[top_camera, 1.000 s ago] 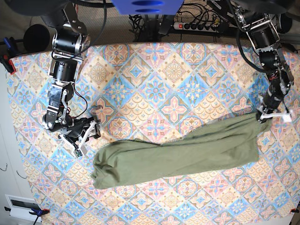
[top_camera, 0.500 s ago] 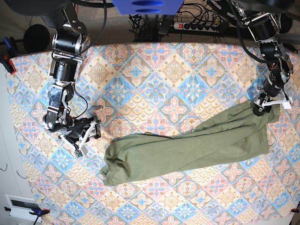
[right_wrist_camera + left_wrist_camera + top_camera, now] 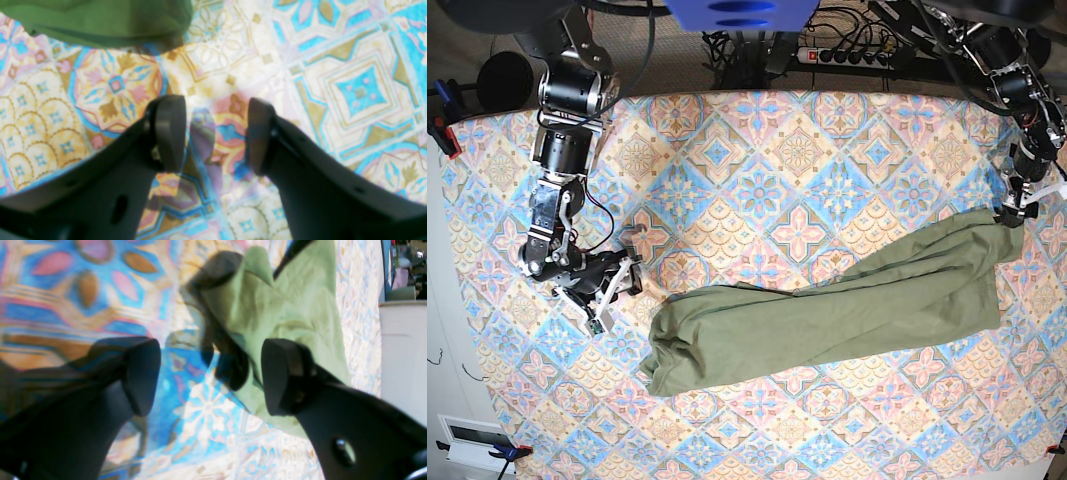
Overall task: Layout the t-shirt on the table in an organized manner, then fold the t-shirt properly
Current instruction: 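Release the right gripper and pull the shirt end with the left gripper, then grasp the shirt end with the right gripper opposite the left gripper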
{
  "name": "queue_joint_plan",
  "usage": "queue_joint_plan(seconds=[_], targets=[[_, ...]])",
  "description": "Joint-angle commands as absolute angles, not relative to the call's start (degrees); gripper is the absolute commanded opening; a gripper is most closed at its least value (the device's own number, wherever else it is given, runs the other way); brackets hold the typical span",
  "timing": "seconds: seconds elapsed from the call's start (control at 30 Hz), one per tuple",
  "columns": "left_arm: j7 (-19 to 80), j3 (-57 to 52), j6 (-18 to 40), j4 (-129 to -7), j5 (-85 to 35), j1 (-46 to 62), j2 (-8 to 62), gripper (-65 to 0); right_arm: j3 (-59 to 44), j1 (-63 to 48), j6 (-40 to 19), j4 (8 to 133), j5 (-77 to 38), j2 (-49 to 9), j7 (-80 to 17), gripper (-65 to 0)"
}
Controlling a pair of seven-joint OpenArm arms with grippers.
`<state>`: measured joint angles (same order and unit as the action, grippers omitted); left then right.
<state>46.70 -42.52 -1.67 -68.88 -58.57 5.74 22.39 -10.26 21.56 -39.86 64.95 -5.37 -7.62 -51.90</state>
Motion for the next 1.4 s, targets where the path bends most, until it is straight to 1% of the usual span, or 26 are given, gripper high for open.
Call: queue_joint_plan(seconds=[0.0,0.2,0.33,0.4,0.43,0.47,0.57,0.7,0.73,0.83,0.97,1.17,1.27,1.37], targets=[[46.29,-42.68,-1.63,-69.49,-58.51,5.23,23.43,-18.0,-10.33,23.16,-40.00,66.15,-6.29,-8.04,-50.86,-36.2],[46.11,-42.77,-1.63,-69.05,-58.33,1.89,22.29,-18.0,-10.33,23.16,-40.00,66.15,-6.29,-7.96,-50.86,-36.2],[44.70,-42.59,-1.63,-64.92,-57.80,-2.07,22.20,-18.1,-10.33,23.16,-40.00,66.15,-6.29,-7.96,-50.86,-36.2],[44.70,-42.59,-1.63,-64.66,-57.01,-2.95,22.20,-19.6,-10.33,23.16,-40.00,66.15,-6.29,-7.96,-50.86,-36.2],[44.70,-42.59,-1.63,-64.66,-56.92,-3.12,22.11,-22.3,-10.33,23.16,-40.00,66.15,-6.29,-7.96,-50.86,-36.2],[44.70,-42.59,-1.63,-64.66,-57.01,-3.12,22.11,-26.4,-10.33,23.16,-40.00,66.15,-6.29,-7.96,-50.86,-36.2],[44.62,-42.68,-1.45,-64.57,-56.92,-4.35,22.11,-43.2,-10.33,23.16,-40.00,66.15,-6.29,-7.96,-50.86,-36.2],[43.65,-42.68,-1.45,-64.48,-56.84,-5.05,22.11,-63.2,-10.33,23.16,-40.00,66.15,-6.29,-7.96,-50.86,-36.9],[43.65,-42.68,-1.45,-64.48,-56.84,-5.14,22.11,-65.0,-10.33,23.25,-40.00,66.07,-6.29,-7.96,-50.77,-37.7],[43.82,-42.68,-1.45,-64.66,-57.27,-5.14,22.37,-65.0,-10.33,23.25,-40.00,65.80,-6.29,-7.96,-50.59,-41.0],[44.09,-42.68,-1.45,-68.09,-58.07,-5.41,22.46,-65.0,-10.33,23.34,-40.00,65.63,-6.29,-7.96,-50.33,-42.0],[47.08,-42.77,-1.36,-80.13,-62.29,-3.03,22.46,-65.0,-10.59,23.60,-40.00,61.58,-6.20,-7.96,-50.24,-41.7],[47.25,-42.77,-1.36,-83.03,-62.46,-2.95,22.55,-65.0,-10.59,26.86,-40.00,58.95,-6.20,-7.96,-50.24,-41.6],[48.66,-42.95,-1.36,-83.47,-62.64,-2.95,22.55,-65.0,-10.59,30.55,-40.00,57.45,-6.20,-7.96,-50.15,-38.6]])
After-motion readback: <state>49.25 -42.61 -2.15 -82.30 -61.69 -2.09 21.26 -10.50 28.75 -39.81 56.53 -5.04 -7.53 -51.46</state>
